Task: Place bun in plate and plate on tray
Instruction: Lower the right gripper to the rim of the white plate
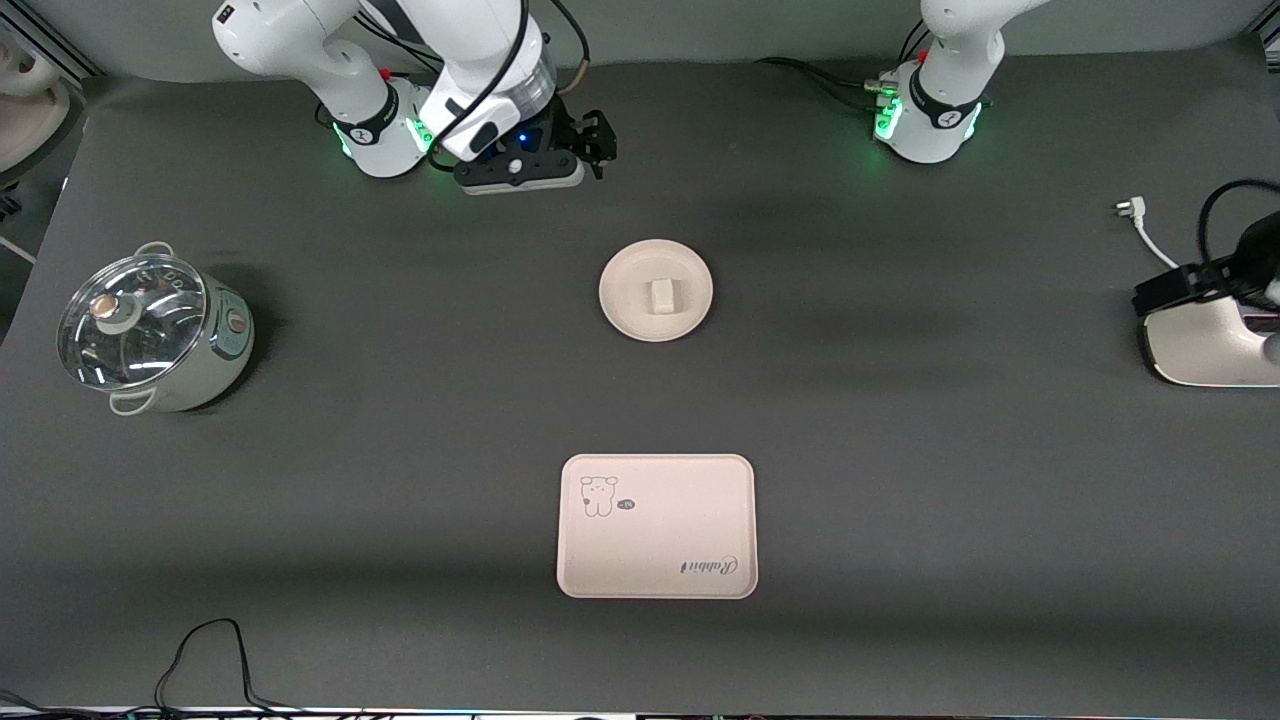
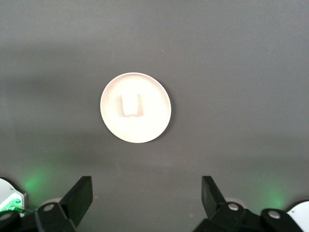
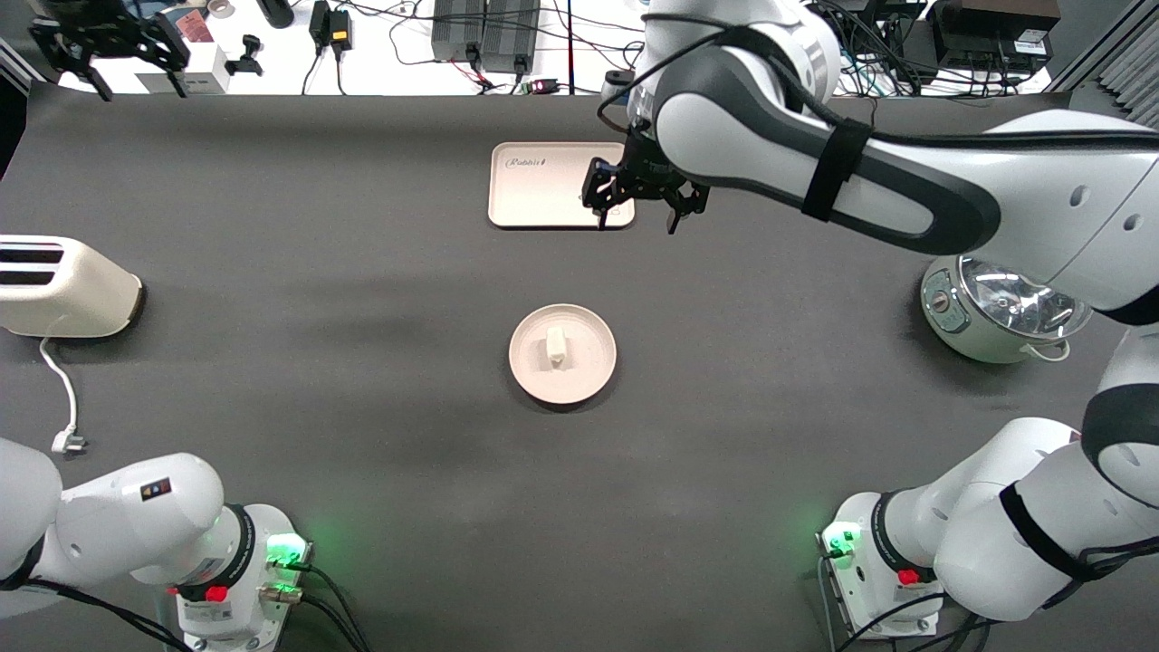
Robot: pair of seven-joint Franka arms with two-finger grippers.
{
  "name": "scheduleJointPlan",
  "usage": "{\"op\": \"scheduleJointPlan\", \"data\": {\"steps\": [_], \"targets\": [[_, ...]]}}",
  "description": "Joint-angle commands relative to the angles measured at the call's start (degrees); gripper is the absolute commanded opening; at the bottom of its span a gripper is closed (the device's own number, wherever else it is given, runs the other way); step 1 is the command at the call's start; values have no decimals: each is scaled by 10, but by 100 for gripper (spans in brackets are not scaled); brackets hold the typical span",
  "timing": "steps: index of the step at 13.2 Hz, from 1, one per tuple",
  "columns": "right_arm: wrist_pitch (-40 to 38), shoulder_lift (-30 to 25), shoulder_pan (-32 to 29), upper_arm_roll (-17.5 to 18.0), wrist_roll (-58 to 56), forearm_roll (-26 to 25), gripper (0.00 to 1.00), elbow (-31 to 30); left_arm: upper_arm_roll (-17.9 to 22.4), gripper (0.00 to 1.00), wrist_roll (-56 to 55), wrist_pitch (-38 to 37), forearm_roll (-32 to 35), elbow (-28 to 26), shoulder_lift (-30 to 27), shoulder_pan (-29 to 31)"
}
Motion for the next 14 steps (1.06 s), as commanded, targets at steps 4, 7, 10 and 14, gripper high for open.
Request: {"op": "scheduleJointPlan", "data": {"steps": [4, 7, 10, 14], "targets": [[175, -75, 4, 3, -1, 11, 100, -190, 154, 100, 23, -4, -41, -28, -50, -160], [308, -57, 4, 32, 3, 12, 100, -276, 151, 100, 24, 1, -41, -38, -51, -162], [420, -2, 8, 48, 9, 12, 100, -320, 151, 100, 18, 18, -63, -42, -51, -162], [547, 86, 13, 48, 9, 12, 100, -348, 151, 100, 22, 23, -62, -43, -48, -158]]}}
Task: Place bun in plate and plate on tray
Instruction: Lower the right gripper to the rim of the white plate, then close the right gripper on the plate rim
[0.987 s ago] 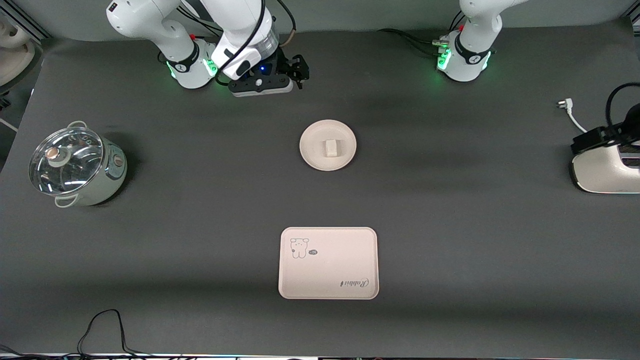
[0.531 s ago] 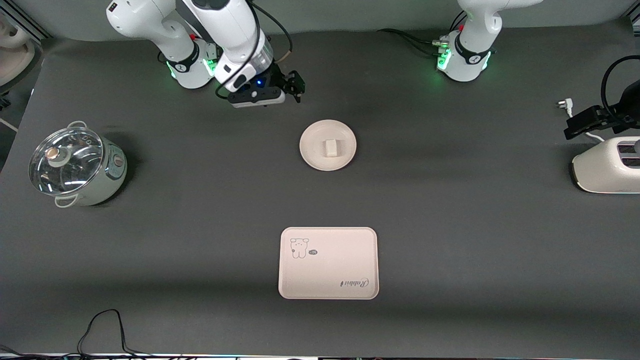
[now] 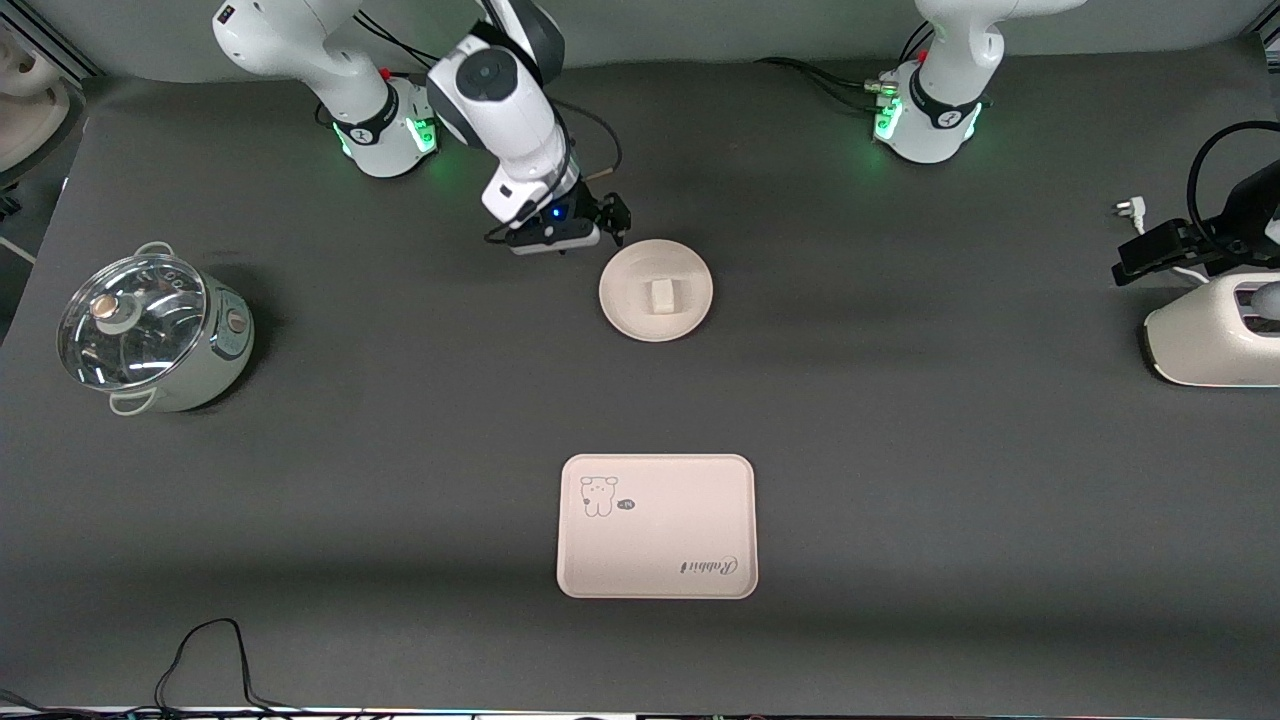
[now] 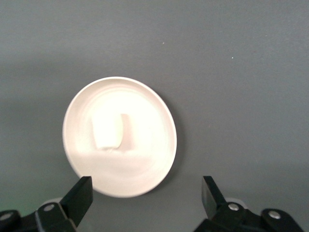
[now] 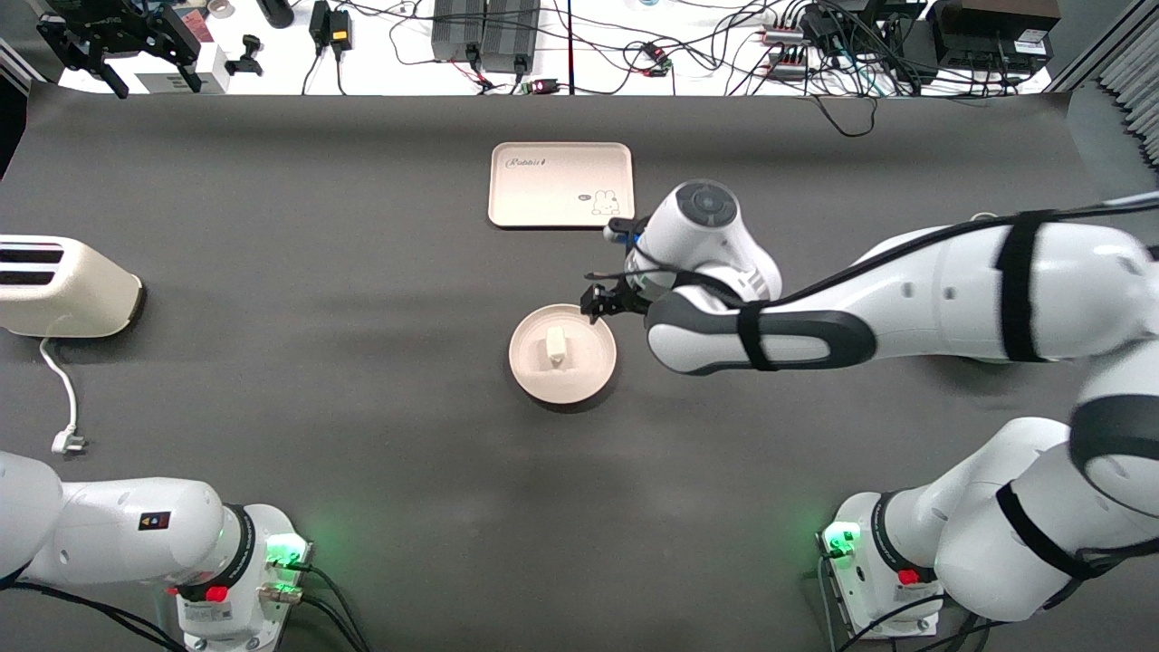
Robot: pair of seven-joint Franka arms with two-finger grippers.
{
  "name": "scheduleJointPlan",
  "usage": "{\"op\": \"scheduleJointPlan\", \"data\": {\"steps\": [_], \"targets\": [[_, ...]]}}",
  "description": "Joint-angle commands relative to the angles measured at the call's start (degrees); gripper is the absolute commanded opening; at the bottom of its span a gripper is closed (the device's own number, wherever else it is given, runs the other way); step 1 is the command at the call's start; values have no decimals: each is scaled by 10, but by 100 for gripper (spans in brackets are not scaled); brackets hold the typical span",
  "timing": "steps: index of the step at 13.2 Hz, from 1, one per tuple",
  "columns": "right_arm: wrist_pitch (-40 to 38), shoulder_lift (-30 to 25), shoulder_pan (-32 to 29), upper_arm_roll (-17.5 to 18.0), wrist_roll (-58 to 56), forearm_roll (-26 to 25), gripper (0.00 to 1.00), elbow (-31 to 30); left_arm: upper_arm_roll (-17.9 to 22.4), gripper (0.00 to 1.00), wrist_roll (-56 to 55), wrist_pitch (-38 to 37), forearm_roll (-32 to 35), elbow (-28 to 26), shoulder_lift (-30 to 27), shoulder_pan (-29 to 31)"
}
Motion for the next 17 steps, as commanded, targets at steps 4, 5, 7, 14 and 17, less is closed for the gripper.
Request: {"op": "scheduleJointPlan", "data": {"steps": [4, 5, 7, 14, 17], "targets": [[156, 139, 12, -3, 26, 10, 100, 4, 8, 100, 7, 39, -11, -20, -1, -5], [174, 154, 12, -3, 26, 10, 100, 4, 8, 100, 9, 38, -12, -20, -1, -4], [180, 172, 11, -3, 26, 11, 100, 10, 8, 100, 11, 39, -9, -12, 12, -7], [178, 179, 11, -2, 39, 10, 86, 17, 7, 100, 9, 69, -13, -11, 14, -17], [173, 178, 11, -2, 42, 10, 49, 21, 7, 100, 10, 81, -11, -11, 15, -19]]}}
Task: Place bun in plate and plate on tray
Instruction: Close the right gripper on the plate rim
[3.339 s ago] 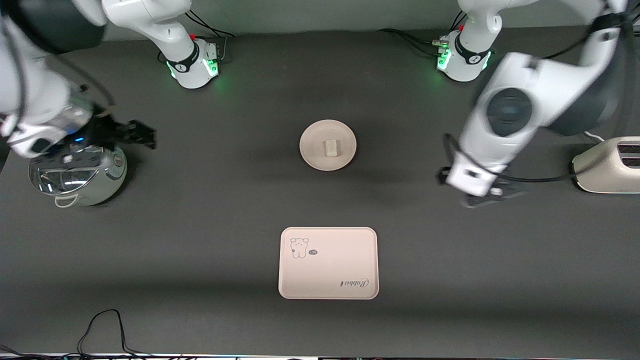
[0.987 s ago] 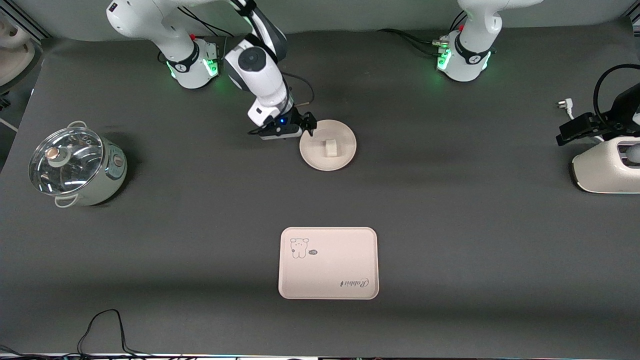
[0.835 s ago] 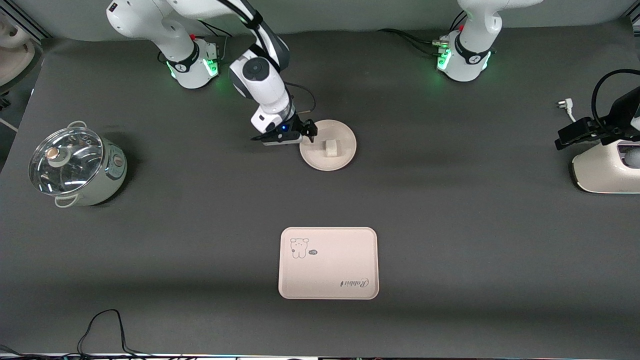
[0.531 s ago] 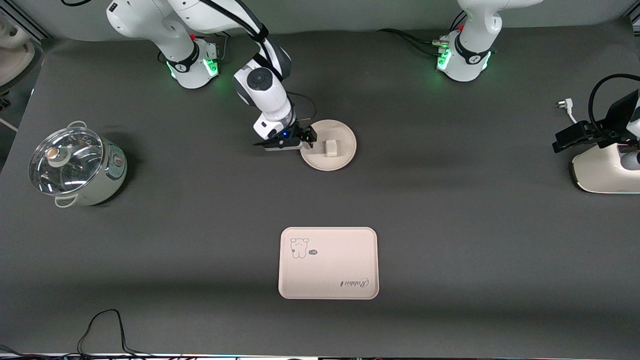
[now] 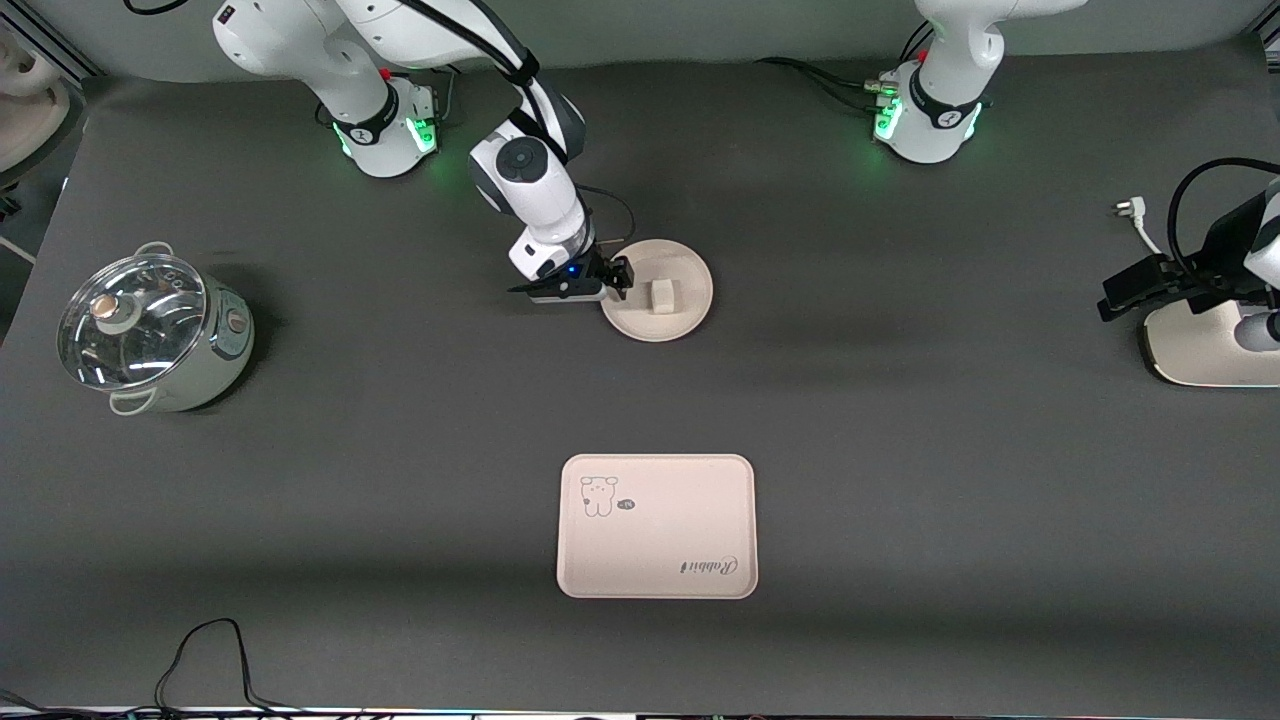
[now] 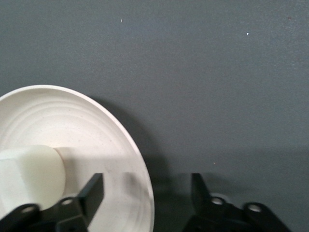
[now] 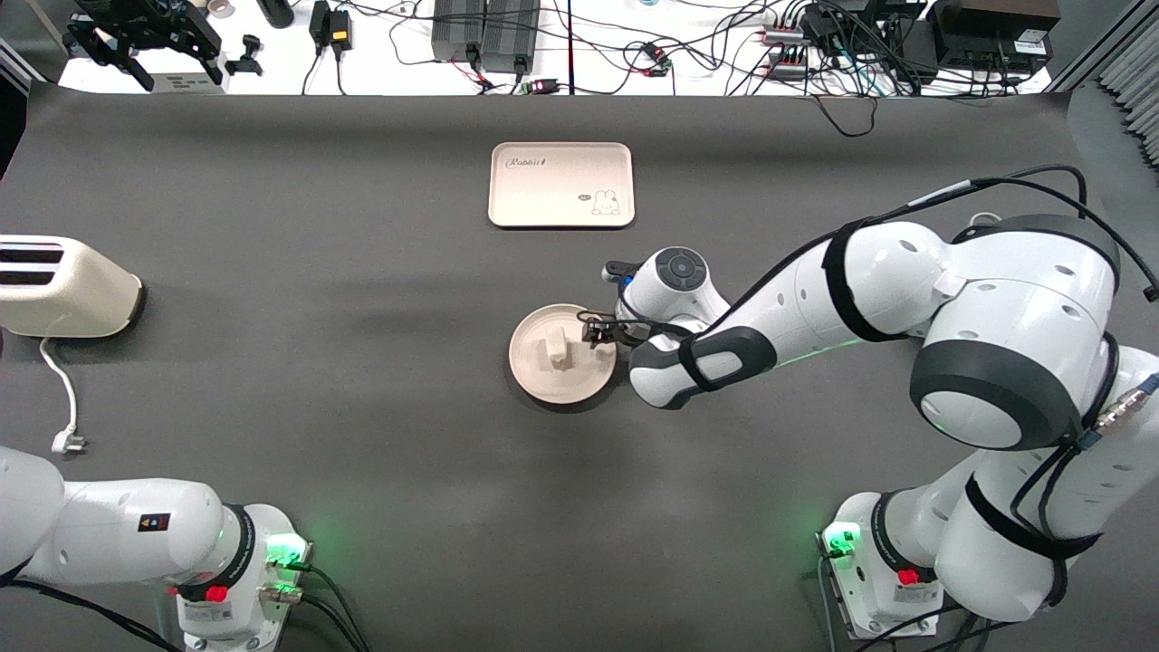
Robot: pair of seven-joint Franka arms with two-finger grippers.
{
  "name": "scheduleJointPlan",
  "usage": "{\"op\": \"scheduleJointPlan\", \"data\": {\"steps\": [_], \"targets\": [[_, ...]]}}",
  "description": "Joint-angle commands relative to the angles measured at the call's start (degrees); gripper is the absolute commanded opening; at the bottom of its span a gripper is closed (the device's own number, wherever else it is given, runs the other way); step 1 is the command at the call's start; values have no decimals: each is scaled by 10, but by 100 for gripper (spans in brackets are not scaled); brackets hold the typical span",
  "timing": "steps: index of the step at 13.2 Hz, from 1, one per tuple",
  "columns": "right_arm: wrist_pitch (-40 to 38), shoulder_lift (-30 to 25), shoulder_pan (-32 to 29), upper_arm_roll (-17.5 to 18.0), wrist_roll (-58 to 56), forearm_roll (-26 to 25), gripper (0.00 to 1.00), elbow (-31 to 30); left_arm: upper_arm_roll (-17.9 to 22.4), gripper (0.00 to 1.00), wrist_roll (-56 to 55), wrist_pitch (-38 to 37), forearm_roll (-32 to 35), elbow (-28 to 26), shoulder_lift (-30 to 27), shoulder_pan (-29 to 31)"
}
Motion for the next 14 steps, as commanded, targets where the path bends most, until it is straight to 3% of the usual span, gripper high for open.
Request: {"op": "scheduleJointPlan", "data": {"steps": [1, 4, 6, 10, 14], "targets": [[-2, 3, 8, -2, 12, 10, 39, 10, 7, 100, 9, 4, -4, 3, 0, -6], [-2, 2, 8, -2, 12, 10, 17, 10, 7, 100, 9, -2, -5, 3, -1, -3], [-2, 1, 8, -2, 11, 10, 8, 10, 7, 100, 9, -2, -6, 4, -1, -5], [-2, 1, 8, -3, 9, 10, 0, 10, 7, 100, 9, -3, -5, 4, -1, -6], [-12, -21, 5, -3, 2, 10, 0, 10, 8, 100, 8, -5, -6, 4, -1, 0]]}}
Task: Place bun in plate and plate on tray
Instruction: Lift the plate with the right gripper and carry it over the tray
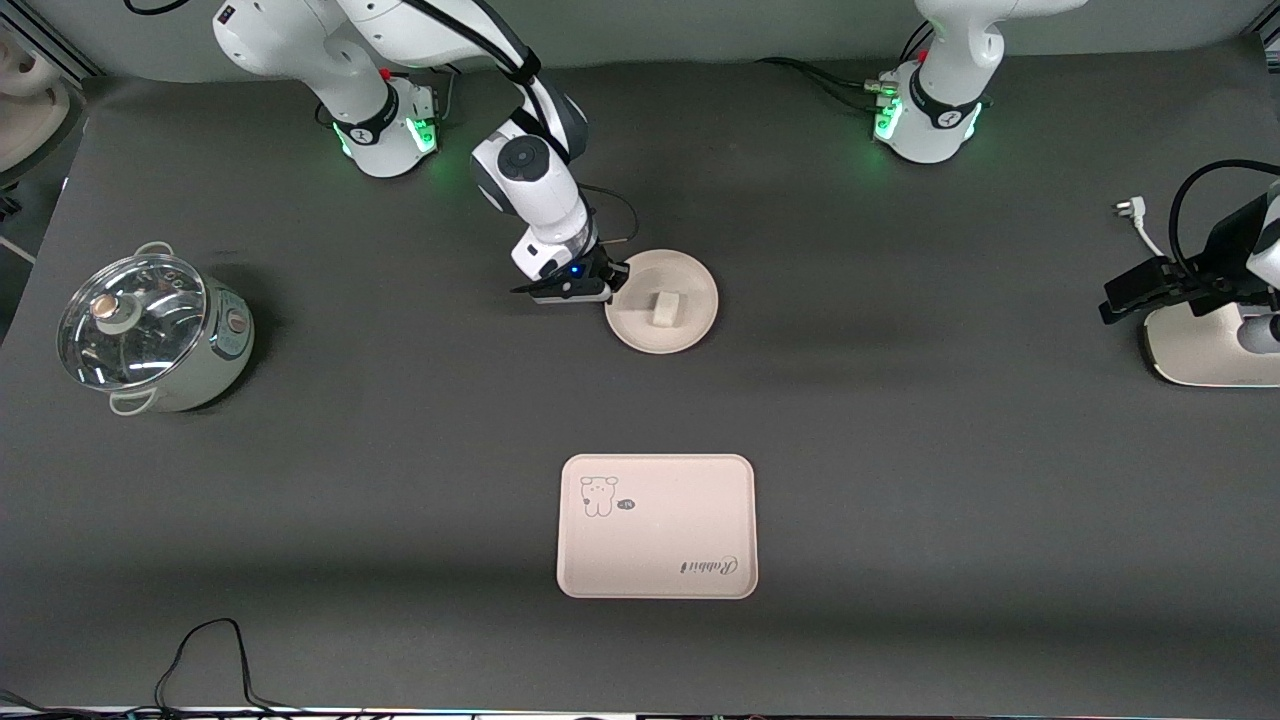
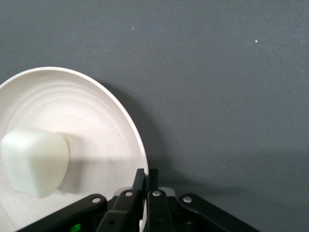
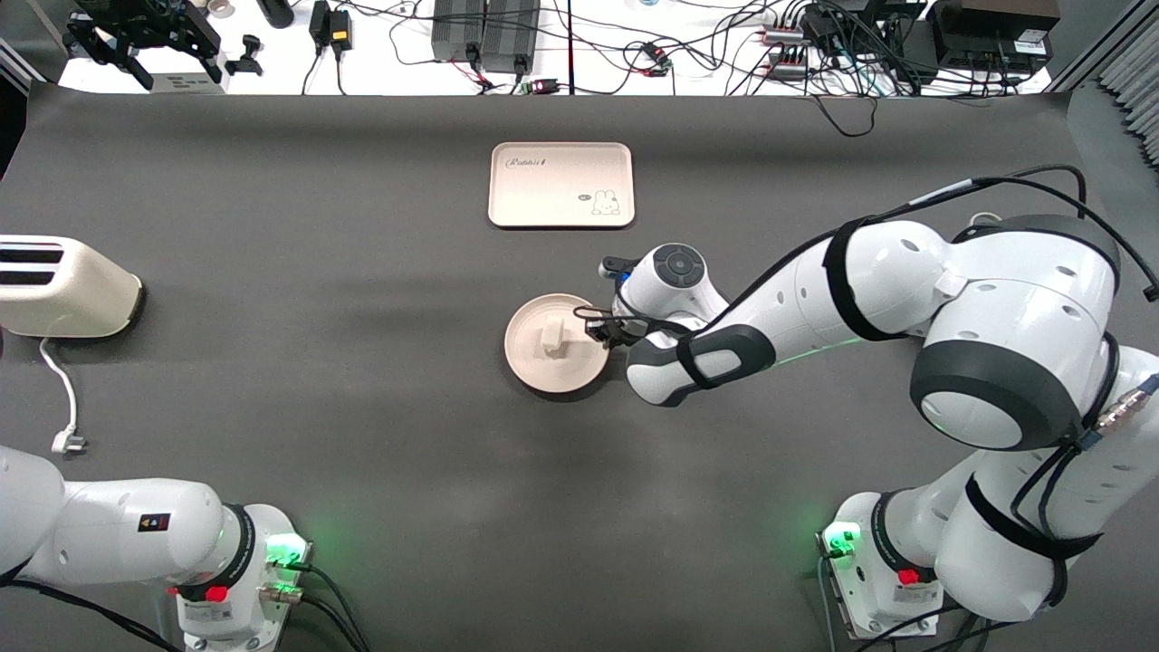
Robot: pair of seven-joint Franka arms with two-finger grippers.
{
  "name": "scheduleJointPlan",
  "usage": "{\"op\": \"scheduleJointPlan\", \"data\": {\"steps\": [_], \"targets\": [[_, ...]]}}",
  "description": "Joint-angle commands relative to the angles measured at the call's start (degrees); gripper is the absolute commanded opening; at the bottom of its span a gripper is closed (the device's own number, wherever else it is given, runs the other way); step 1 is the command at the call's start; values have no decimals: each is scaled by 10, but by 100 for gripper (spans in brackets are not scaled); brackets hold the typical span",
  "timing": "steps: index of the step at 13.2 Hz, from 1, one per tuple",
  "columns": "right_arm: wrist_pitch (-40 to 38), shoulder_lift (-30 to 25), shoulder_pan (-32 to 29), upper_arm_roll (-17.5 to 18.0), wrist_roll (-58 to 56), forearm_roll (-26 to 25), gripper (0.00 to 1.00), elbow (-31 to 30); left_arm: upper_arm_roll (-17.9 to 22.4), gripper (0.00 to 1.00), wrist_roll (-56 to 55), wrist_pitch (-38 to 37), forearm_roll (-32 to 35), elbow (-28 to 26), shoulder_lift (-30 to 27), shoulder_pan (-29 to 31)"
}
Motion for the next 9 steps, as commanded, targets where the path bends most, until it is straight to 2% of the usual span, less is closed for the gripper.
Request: {"op": "scheduleJointPlan", "data": {"steps": [1, 7, 9], "targets": [[-33, -38, 4, -3, -4, 10, 0, 1, 5, 100, 8, -10, -6, 5, -2, -1], [-160, -187, -19, -11, -55, 11, 0, 1, 4, 100, 8, -2, -9, 7, -1, -2], [-179, -217, -23, -11, -61, 36, 0, 1, 7, 100, 8, -2, -20, 7, -1, 0]]}}
